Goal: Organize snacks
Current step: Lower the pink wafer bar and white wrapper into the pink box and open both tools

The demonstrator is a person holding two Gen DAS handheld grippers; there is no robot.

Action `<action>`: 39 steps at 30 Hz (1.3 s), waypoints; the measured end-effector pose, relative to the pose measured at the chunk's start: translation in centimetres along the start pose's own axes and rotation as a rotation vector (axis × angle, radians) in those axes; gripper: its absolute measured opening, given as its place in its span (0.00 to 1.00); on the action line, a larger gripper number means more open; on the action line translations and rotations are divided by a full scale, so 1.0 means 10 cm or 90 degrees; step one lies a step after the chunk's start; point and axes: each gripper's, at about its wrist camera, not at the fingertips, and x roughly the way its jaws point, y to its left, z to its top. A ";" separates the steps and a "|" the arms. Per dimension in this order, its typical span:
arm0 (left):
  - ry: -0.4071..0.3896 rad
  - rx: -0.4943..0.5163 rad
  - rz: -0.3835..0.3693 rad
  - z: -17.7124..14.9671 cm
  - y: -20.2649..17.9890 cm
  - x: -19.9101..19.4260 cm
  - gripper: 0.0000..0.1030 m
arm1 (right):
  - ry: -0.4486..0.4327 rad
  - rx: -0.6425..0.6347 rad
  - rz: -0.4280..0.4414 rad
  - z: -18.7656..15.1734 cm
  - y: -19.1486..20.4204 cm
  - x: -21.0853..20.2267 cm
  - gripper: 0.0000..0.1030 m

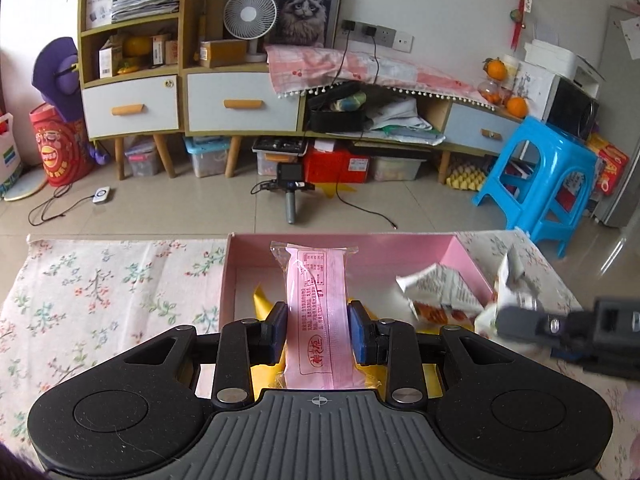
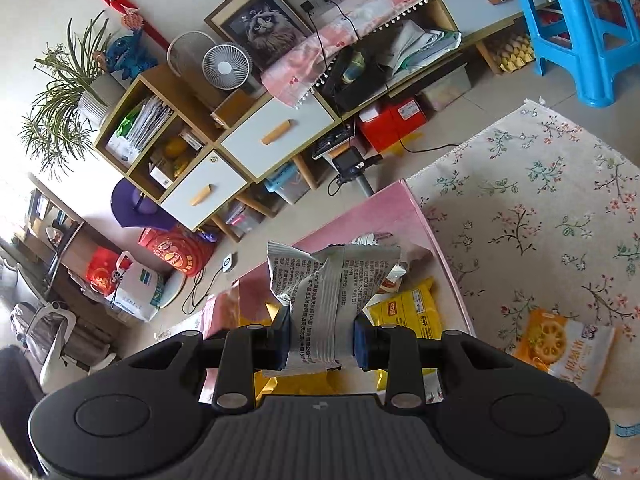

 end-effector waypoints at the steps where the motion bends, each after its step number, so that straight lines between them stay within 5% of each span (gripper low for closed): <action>1: 0.000 0.001 0.002 0.03 0.00 0.04 0.28 | 0.002 0.002 0.000 0.00 -0.01 0.02 0.19; 20: 0.012 -0.029 0.043 0.26 0.06 0.65 0.29 | 0.017 -0.023 -0.011 -0.02 0.01 0.18 0.26; 24: 0.020 -0.050 0.044 0.24 0.13 0.67 0.35 | 0.009 -0.027 -0.007 -0.01 0.03 0.15 0.47; 32: 0.014 -0.046 0.041 0.18 0.13 0.44 0.66 | 0.020 -0.038 -0.014 -0.02 0.07 0.16 0.62; 39: 0.003 -0.024 0.039 0.13 0.12 0.12 0.74 | 0.018 -0.051 -0.016 -0.03 0.12 0.07 0.73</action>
